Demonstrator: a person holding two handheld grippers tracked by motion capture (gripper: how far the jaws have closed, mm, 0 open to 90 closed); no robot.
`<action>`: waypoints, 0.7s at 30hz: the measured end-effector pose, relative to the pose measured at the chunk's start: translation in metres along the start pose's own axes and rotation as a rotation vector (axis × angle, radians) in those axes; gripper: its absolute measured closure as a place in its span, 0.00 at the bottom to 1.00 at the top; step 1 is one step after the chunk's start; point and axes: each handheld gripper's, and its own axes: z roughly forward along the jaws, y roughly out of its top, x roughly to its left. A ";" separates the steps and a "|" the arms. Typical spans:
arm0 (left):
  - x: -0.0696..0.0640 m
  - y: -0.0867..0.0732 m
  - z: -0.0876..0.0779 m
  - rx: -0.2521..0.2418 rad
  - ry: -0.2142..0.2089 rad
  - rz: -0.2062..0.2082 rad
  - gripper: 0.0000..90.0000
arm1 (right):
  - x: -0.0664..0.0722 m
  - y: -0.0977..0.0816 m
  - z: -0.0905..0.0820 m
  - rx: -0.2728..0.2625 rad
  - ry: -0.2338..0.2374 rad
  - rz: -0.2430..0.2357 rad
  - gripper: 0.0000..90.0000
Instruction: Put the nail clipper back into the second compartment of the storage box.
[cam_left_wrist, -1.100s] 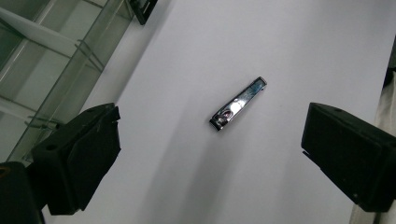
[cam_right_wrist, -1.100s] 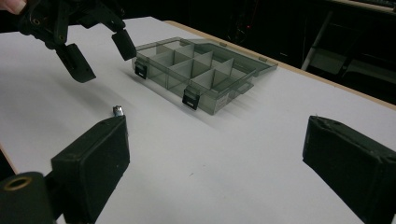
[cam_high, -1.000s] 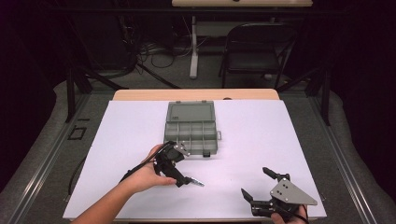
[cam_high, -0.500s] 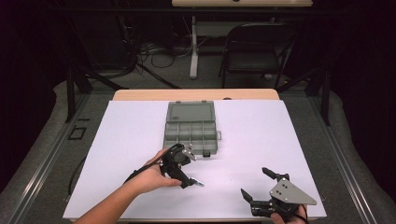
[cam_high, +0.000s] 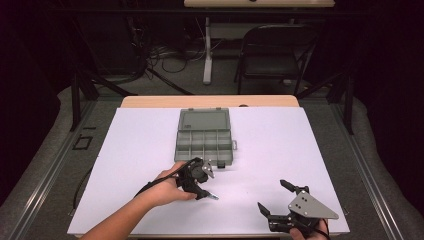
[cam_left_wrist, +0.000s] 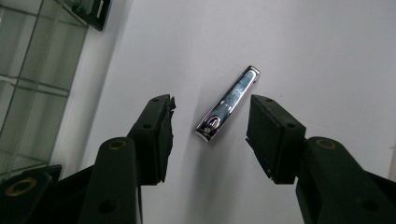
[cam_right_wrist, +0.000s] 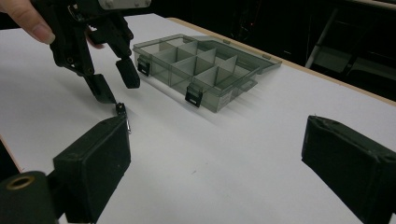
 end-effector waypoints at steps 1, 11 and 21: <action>0.000 0.000 0.001 0.012 0.004 0.018 0.55 | 0.000 0.000 0.000 -0.001 0.000 -0.001 0.09; -0.002 0.004 0.014 0.060 -0.025 0.098 0.62 | 0.000 0.000 0.000 0.001 0.003 0.000 0.10; 0.002 0.004 0.020 0.096 -0.036 0.099 0.70 | -0.001 0.000 0.000 0.005 0.009 0.001 0.11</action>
